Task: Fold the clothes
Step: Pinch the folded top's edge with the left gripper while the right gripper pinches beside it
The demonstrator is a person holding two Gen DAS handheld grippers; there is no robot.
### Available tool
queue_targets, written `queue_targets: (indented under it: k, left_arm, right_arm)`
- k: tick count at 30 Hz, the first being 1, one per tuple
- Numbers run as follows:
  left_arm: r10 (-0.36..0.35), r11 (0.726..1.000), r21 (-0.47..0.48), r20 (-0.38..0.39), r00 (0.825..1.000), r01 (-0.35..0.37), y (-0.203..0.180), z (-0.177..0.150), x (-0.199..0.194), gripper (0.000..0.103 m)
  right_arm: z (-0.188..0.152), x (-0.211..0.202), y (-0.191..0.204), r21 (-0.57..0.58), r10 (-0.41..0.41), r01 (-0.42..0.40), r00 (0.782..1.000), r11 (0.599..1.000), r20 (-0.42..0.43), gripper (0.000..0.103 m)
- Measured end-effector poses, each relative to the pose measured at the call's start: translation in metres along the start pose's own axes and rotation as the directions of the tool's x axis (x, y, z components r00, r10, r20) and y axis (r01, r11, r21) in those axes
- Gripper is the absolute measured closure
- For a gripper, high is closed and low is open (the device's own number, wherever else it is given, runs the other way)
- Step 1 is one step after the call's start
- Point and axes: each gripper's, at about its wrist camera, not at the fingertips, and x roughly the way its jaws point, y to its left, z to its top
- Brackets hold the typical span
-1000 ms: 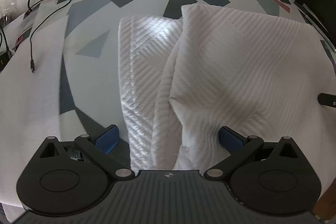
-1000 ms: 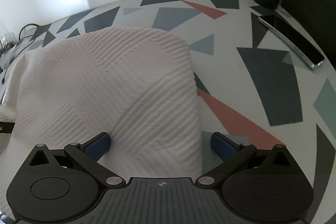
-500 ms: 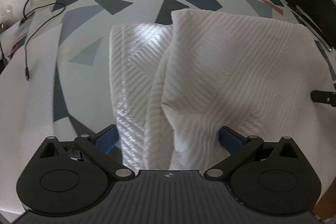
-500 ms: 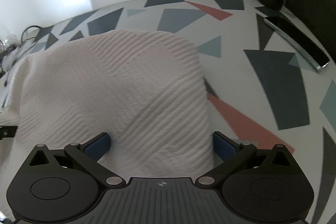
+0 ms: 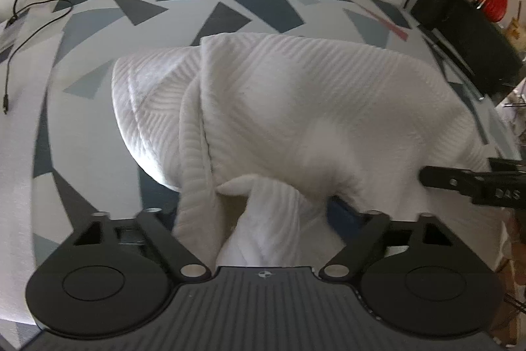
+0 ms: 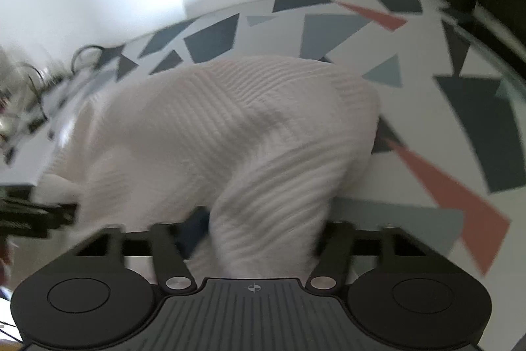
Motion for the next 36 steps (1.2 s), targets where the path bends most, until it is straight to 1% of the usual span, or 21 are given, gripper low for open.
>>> queue_targets:
  k: [1,3,5,6,8,9,11,13,14,18,23,36]
  left_arm:
    - [-0.004,1.0,-0.002,0.001,1.0,0.004,0.0,0.0,-0.001,0.029]
    - [-0.018,0.999,-0.027,0.002,1.0,0.019,0.004,0.0,-0.002,0.036]
    - [-0.043,0.996,-0.075,-0.002,0.999,0.042,0.011,0.001,-0.004,0.051]
    - [-0.049,0.995,-0.089,-0.004,0.999,0.048,0.014,0.001,-0.005,0.052]
    - [-0.058,0.994,-0.089,-0.008,0.998,0.057,0.014,0.001,-0.005,0.059]
    - [-0.06,0.995,-0.082,-0.009,0.998,0.059,0.012,0.0,-0.005,0.061]
    - [-0.055,0.997,-0.057,-0.012,0.998,0.054,0.005,-0.001,-0.004,0.066]
    - [-0.038,0.999,-0.032,-0.006,0.999,0.038,-0.002,-0.003,-0.003,0.068]
    - [-0.027,0.999,-0.026,0.0,1.0,0.027,-0.004,-0.004,-0.003,0.069]
    - [-0.017,0.999,-0.042,0.009,1.0,0.018,-0.005,-0.006,-0.003,0.071]
    - [-0.009,0.999,-0.05,0.012,1.0,0.009,-0.005,-0.006,-0.004,0.071]
    - [0.008,0.999,-0.05,0.015,1.0,-0.007,-0.007,-0.01,-0.007,0.071]
  right_arm:
    - [0.0,0.0,0.001,-0.013,-0.002,0.002,1.0,1.0,-0.002,0.053]
    - [0.001,0.0,-0.002,0.001,0.009,-0.009,1.0,1.0,-0.005,0.053]
    - [0.001,-0.001,-0.003,0.018,0.018,-0.018,1.0,1.0,-0.005,0.053]
    - [0.001,-0.001,-0.003,0.018,0.017,-0.017,1.0,1.0,-0.006,0.053]
    - [0.001,0.0,0.001,0.004,0.004,-0.004,1.0,1.0,-0.008,0.053]
    - [0.001,0.001,0.004,-0.003,-0.004,0.004,1.0,1.0,-0.01,0.053]
    - [-0.001,0.002,0.009,-0.01,-0.008,0.008,1.0,1.0,-0.013,0.055]
    - [-0.002,0.002,0.013,-0.012,-0.013,0.013,1.0,1.0,-0.012,0.06]
    - [-0.003,0.002,0.014,-0.011,-0.017,0.016,1.0,1.0,-0.011,0.061]
    - [-0.004,0.001,0.018,-0.002,-0.034,0.034,0.999,0.999,-0.004,0.065]
    - [-0.005,0.0,0.023,-0.014,-0.059,0.059,0.998,0.998,0.004,0.066]
    - [-0.008,-0.003,0.026,-0.025,-0.061,0.061,0.998,0.998,0.004,0.066]
